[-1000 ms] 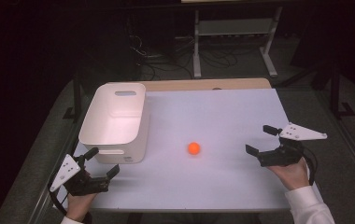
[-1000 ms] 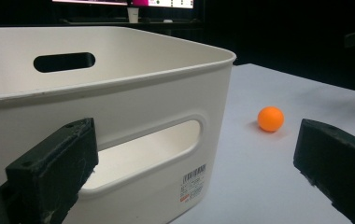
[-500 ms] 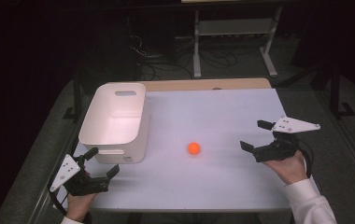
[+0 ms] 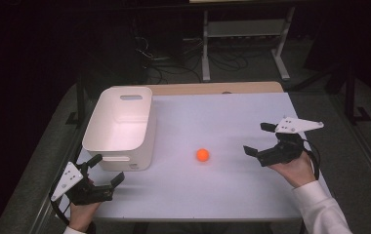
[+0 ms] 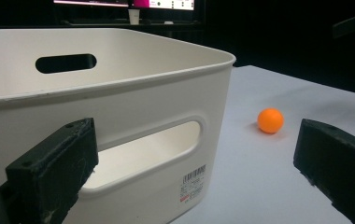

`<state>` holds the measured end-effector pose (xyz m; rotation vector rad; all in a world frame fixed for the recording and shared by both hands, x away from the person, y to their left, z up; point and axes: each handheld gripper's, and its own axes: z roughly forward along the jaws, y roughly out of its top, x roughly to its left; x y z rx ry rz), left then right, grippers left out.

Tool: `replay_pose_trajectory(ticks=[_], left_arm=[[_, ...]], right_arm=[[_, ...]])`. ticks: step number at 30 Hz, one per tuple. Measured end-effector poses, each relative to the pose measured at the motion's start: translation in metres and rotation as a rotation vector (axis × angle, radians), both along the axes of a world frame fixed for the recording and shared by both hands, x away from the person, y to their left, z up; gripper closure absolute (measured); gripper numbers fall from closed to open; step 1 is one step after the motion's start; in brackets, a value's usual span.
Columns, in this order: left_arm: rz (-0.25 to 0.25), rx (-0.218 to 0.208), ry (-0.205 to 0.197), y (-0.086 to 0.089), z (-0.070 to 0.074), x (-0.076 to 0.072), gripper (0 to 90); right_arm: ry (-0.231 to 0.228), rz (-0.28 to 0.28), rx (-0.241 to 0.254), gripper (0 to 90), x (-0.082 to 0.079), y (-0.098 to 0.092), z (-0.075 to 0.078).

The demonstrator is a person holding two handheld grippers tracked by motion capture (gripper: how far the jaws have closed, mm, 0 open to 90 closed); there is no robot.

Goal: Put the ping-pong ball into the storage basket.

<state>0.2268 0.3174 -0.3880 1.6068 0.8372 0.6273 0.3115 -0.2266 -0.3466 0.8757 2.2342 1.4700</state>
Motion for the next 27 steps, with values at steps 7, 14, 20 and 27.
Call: replay_pose_trajectory(ticks=[7, 14, 20, 27], left_arm=[[-0.003, 0.006, -0.006, 0.001, 0.000, 0.000, 0.0], [0.001, -0.008, -0.003, 0.000, 0.000, 0.000, 0.0], [0.000, -0.007, -0.006, 0.000, 0.000, 0.000, 0.0], [-0.001, -0.012, -0.005, 0.000, 0.000, 0.000, 0.0]], right_arm=[[0.015, 0.021, -0.014, 0.0, 0.003, 0.006, -0.001], [0.028, 0.037, -0.033, 0.0, 0.006, 0.015, 0.000], [0.030, 0.052, -0.046, 0.0, 0.009, 0.021, 0.002], [0.036, 0.067, -0.054, 0.0, 0.011, 0.028, 0.005]])
